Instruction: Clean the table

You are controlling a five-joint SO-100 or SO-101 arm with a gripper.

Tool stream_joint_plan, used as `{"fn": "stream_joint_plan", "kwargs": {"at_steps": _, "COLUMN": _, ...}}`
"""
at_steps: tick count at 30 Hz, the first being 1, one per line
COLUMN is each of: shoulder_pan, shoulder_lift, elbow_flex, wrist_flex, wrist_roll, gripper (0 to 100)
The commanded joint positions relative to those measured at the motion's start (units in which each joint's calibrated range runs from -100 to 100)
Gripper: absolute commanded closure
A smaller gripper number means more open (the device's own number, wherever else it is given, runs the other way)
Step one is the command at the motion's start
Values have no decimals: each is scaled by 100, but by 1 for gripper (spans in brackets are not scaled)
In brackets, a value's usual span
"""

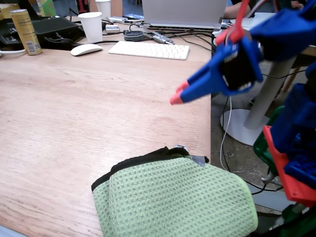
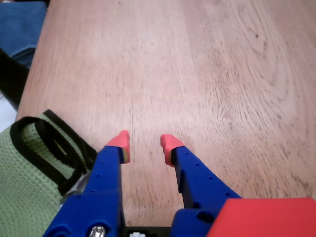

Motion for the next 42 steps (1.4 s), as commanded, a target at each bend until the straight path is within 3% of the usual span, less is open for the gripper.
{"fn": "stream_joint_plan", "kwargs": {"at_steps": 1, "shoulder_pan": 12, "shoulder_lift": -970, "elbow_flex": 954, "wrist_flex": -88, "wrist_roll": -15, "gripper": 100}}
{"fn": "stream_joint_plan", "kwargs": {"at_steps": 6, "shoulder_pan": 12, "shoulder_lift": -1939, "elbow_flex": 1756, "wrist_flex": 3, "wrist_roll": 24, "gripper": 100}}
{"fn": "stream_joint_plan", "kwargs": {"at_steps": 42, "shoulder_pan": 63, "shoulder_lift": -1939, "elbow_flex": 1756, "wrist_flex": 101, "wrist_roll": 49, "gripper": 100}}
